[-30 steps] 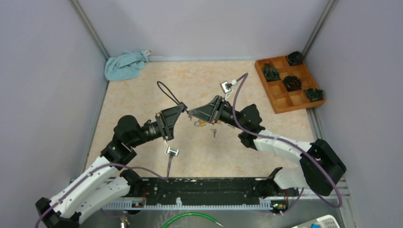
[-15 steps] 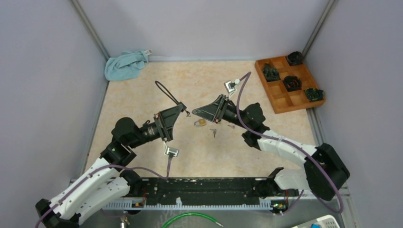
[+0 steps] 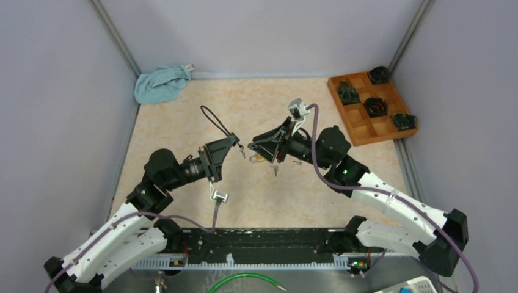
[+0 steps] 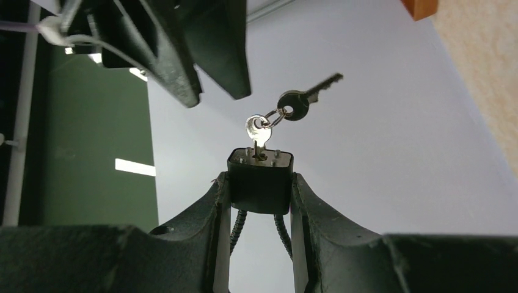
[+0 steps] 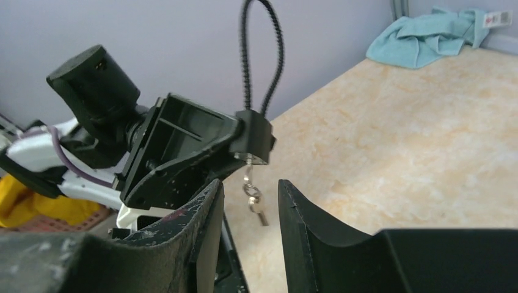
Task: Unlock with the key
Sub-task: Unlock the lock.
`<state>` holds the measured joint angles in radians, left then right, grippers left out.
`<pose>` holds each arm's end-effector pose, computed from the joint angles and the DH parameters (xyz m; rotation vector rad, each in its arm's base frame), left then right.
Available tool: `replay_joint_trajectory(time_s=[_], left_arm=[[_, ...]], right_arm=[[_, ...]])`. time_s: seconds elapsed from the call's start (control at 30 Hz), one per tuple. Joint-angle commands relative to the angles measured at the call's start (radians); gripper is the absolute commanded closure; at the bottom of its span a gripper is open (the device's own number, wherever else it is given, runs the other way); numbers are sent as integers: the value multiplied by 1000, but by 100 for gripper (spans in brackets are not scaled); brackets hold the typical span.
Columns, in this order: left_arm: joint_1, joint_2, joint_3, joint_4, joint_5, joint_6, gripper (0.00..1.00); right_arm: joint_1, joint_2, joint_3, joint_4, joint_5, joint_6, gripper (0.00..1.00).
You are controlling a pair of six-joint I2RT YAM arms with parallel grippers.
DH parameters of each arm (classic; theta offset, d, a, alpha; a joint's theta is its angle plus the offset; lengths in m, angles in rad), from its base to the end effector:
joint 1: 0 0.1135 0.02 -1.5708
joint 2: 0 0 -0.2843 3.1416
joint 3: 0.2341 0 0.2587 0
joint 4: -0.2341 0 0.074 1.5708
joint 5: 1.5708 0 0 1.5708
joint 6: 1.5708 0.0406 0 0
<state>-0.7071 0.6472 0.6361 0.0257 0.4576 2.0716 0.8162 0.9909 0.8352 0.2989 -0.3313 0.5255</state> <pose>0.1069 -0.1149 0.3437 1.6010 -0.0811 0.7162 0.1502 0.1791 0.3876 -0.5206 1.4906 1.3157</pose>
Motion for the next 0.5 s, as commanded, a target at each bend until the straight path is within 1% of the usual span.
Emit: replay_joint_trajectory(time_s=[0.0, 0.07, 0.17, 0.3, 0.47], left_arm=[[-5, 11, 84, -123, -23, -29, 100], [-5, 17, 100, -157, -32, -48, 100], [-5, 23, 113, -173, -53, -77, 100], [-5, 37, 135, -207, -73, -106, 100], [-5, 41, 136, -224, -73, -103, 100]], right_arm=[[78, 10, 105, -128, 144, -268, 62], [103, 16, 114, -139, 165, -307, 62], [124, 28, 117, -153, 159, -343, 62], [155, 50, 138, -192, 190, -388, 59], [175, 89, 155, -153, 204, -387, 59]])
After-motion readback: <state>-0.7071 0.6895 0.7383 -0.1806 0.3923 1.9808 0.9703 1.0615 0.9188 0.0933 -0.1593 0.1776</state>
